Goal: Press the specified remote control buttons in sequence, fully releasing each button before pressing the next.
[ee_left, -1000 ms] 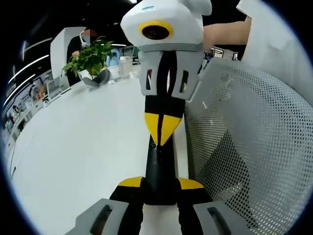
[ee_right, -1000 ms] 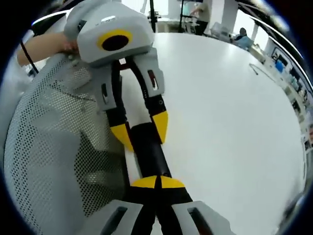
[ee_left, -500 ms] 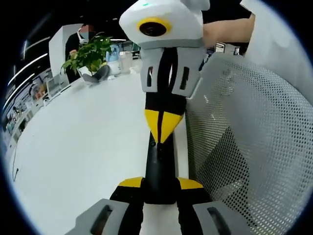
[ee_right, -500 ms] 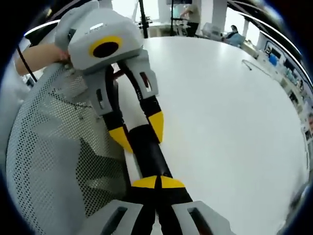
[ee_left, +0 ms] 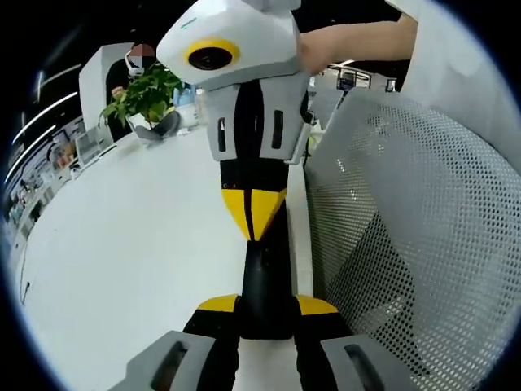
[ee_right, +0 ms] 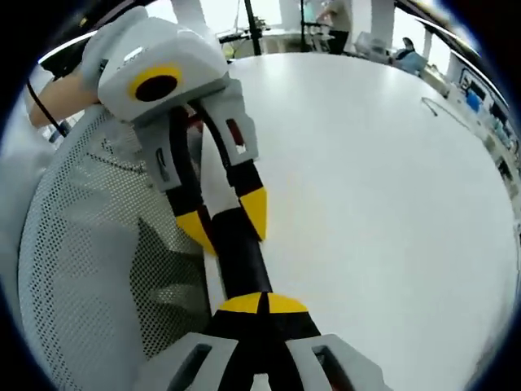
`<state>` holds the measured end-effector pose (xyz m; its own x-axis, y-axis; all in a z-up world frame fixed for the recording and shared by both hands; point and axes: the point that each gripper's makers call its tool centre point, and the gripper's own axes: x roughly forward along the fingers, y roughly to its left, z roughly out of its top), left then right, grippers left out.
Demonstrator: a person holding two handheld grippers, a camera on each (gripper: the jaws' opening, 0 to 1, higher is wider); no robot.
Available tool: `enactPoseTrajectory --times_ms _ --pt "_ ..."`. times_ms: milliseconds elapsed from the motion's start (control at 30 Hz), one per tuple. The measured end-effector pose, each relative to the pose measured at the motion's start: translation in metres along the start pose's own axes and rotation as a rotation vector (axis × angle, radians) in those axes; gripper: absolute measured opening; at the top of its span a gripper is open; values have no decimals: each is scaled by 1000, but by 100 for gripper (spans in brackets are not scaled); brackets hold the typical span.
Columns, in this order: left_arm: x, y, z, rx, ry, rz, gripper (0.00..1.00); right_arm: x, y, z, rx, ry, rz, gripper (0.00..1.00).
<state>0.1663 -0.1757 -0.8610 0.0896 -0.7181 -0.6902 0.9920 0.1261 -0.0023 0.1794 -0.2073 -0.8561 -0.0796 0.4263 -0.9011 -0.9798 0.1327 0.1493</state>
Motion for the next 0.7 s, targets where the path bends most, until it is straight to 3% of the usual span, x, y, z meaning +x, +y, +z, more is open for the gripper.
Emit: enactPoseTrajectory --times_ms 400,700 --pt "1 0 0 -4 -5 -1 24 4 -3 0 40 120 32 0" --pt "0 0 0 -6 -9 0 24 3 -3 -1 96 93 16 0"
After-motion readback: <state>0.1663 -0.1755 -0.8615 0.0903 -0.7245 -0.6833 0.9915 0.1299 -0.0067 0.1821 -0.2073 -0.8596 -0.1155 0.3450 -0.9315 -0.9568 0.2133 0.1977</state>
